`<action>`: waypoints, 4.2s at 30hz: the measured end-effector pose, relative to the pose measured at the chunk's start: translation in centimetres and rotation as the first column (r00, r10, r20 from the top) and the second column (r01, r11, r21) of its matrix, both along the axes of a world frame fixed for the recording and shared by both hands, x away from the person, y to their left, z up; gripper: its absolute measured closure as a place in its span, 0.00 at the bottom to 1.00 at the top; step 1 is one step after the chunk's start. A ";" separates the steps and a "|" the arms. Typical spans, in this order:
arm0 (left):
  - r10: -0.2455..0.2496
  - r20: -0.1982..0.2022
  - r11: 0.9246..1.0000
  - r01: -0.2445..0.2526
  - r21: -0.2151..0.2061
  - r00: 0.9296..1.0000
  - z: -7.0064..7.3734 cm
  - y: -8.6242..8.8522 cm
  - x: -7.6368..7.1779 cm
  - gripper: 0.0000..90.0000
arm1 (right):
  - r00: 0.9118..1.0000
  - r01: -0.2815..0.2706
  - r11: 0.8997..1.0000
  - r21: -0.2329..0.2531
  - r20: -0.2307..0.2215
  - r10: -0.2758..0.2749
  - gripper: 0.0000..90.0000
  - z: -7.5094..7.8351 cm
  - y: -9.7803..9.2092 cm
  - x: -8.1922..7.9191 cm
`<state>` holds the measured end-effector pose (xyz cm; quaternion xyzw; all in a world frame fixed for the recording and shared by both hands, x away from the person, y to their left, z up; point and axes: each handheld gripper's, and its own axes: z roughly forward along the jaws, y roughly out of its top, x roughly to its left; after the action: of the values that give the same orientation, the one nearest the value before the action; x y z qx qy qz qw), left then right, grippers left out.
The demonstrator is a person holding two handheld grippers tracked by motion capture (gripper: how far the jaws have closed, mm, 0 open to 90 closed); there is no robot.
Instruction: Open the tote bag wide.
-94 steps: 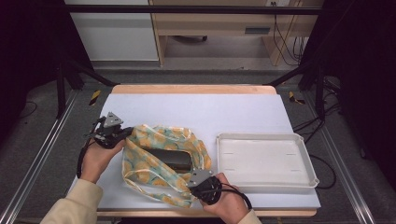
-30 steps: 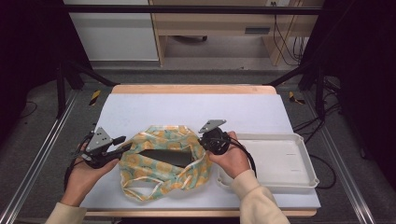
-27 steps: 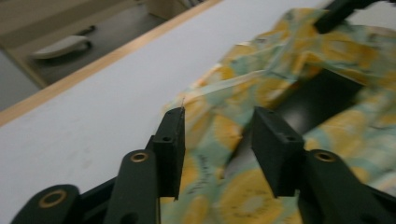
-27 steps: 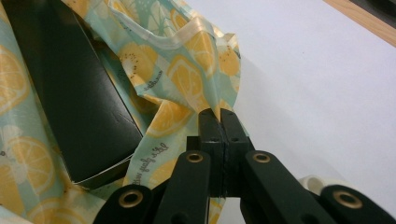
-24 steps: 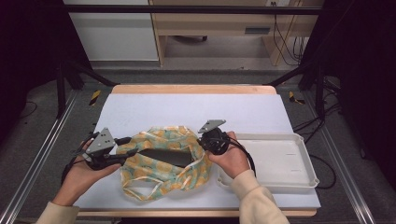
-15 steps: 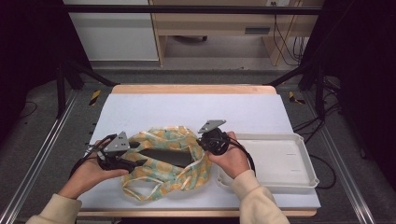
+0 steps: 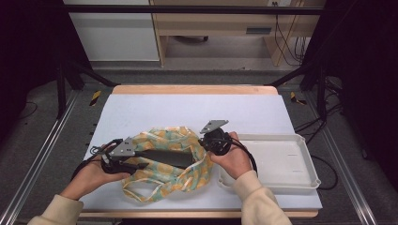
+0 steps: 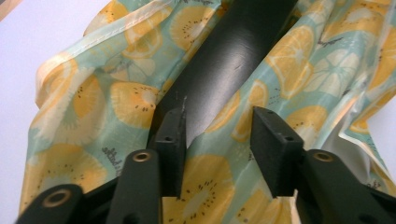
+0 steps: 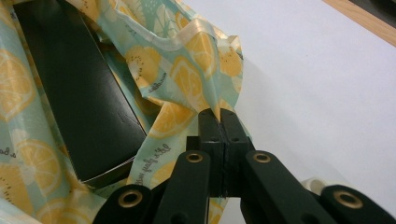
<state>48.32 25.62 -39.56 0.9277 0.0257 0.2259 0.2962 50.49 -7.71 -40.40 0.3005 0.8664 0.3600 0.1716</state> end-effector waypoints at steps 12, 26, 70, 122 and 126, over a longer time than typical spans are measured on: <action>-0.018 -0.006 1.000 0.018 -0.007 1.000 0.1 0.6 -2.0 0.99 | 1.000 0.003 1.000 -0.005 -0.001 -0.003 1.00 -0.1 0.3 0.1; 0.049 -0.012 0.998 -0.049 0.049 0.999 -3.4 1.3 -3.0 1.00 | 0.998 0.047 0.996 -0.075 -0.031 -0.050 1.00 -1.2 0.4 1.6; 0.245 -0.323 0.964 -0.265 -0.018 0.914 -6.6 0.5 -6.2 1.00 | 0.977 0.203 0.967 -0.157 -0.040 -0.211 1.00 -2.6 -2.3 4.4; 0.458 -0.182 0.851 -0.489 -0.192 0.870 -2.3 0.7 -0.9 0.77 | 0.996 -0.077 0.997 0.014 -0.049 0.078 0.52 -2.5 1.4 -5.6; 0.473 -0.197 0.847 -0.505 -0.166 0.858 -2.6 0.6 -0.5 0.95 | 0.994 -0.088 0.996 0.001 -0.058 0.088 0.54 -3.0 1.5 -6.0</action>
<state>47.82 26.23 -42.15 0.8675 0.3076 0.2203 0.3230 44.53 -6.17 -43.39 0.2724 0.8836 0.3578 0.1305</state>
